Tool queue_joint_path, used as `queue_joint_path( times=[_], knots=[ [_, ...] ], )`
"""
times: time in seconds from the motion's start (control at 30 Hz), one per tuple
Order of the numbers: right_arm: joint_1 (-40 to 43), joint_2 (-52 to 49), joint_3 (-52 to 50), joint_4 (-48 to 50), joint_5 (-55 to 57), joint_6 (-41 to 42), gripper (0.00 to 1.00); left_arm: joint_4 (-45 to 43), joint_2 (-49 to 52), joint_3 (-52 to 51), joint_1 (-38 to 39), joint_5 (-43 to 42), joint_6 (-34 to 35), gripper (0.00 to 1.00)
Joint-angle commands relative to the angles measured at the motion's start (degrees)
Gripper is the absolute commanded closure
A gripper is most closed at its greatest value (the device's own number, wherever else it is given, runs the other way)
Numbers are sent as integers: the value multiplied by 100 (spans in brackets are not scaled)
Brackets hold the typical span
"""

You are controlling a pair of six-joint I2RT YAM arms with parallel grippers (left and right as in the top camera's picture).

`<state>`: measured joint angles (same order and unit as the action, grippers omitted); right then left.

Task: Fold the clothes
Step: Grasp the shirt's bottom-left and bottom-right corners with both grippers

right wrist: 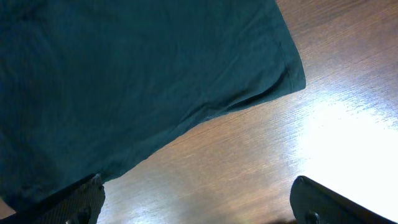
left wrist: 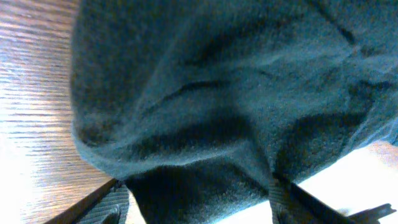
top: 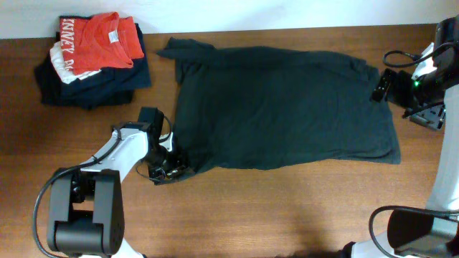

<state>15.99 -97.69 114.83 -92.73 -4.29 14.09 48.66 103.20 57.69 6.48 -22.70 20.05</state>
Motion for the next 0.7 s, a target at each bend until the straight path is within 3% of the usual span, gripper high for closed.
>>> queue_joint_path(
  times=[0.0,0.03,0.1,0.43,0.67],
  knots=[
    [22,57,-13,20,50,-17,1,-109,234,-52,48,107,7,66],
    [22,57,-13,22,50,-17,1,-87,234,-20,48,107,4,82],
    [22,57,-13,26,50,-17,1,7,234,107,50,105,4,99],
    [22,57,-13,44,52,-37,1,1635,216,1926,48,109,-39,96],
    [22,57,-13,149,50,-37,1,732,223,2050,50,647,-37,94]
  ],
)
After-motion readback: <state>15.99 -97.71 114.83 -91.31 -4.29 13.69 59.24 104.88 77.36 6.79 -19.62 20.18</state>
